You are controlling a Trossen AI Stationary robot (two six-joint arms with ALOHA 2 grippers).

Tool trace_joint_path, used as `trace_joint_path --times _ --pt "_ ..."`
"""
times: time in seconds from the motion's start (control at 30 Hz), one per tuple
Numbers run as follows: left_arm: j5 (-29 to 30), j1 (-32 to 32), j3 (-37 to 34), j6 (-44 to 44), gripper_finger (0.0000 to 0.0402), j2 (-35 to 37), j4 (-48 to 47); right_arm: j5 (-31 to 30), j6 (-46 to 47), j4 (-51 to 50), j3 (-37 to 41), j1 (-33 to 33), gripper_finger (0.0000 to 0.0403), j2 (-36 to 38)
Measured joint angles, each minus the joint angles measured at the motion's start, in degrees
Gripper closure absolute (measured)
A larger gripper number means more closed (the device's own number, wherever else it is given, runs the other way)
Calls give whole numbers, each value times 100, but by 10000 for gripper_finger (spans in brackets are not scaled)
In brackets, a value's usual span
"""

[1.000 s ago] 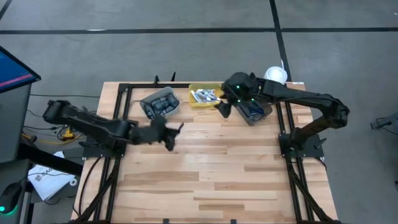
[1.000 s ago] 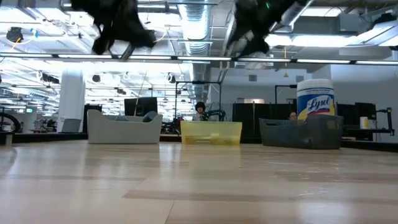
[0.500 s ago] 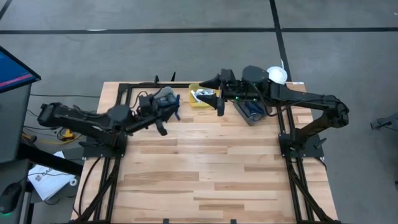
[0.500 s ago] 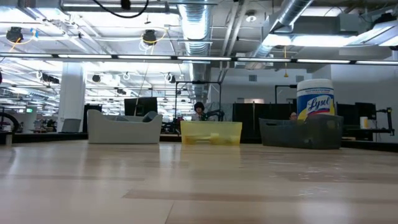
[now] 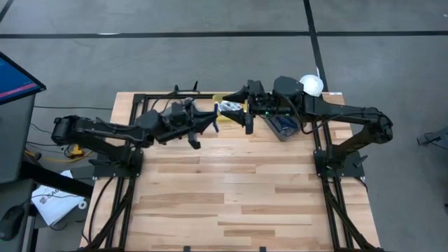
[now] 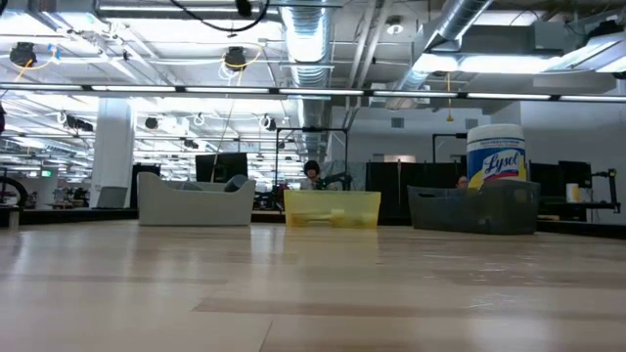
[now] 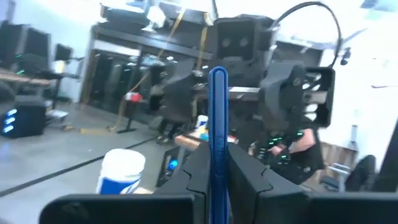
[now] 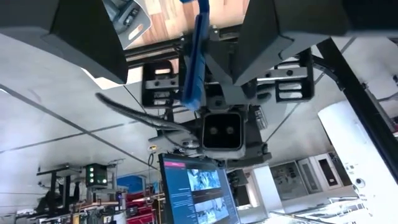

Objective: Pick & Place Travel size toiletries
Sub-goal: Put the blue razor into the black bin

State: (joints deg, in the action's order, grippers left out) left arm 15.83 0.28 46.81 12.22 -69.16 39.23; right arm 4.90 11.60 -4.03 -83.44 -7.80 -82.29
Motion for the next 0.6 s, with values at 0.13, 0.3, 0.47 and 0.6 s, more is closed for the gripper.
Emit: trace_joint_path --times 0.13,0.3,0.47,0.6 --pt "-428 60 419 -158 381 -369 28 3 2 -9 2 72 121 -80" --pt "-577 60 666 -190 381 -655 6 7 0 37 2 146 121 -64" --pt "-575 45 662 -130 380 -720 -27 7 2 10 2 193 135 -66" --pt "-575 45 662 -130 379 -711 -16 10 2 -2 2 260 196 -66"
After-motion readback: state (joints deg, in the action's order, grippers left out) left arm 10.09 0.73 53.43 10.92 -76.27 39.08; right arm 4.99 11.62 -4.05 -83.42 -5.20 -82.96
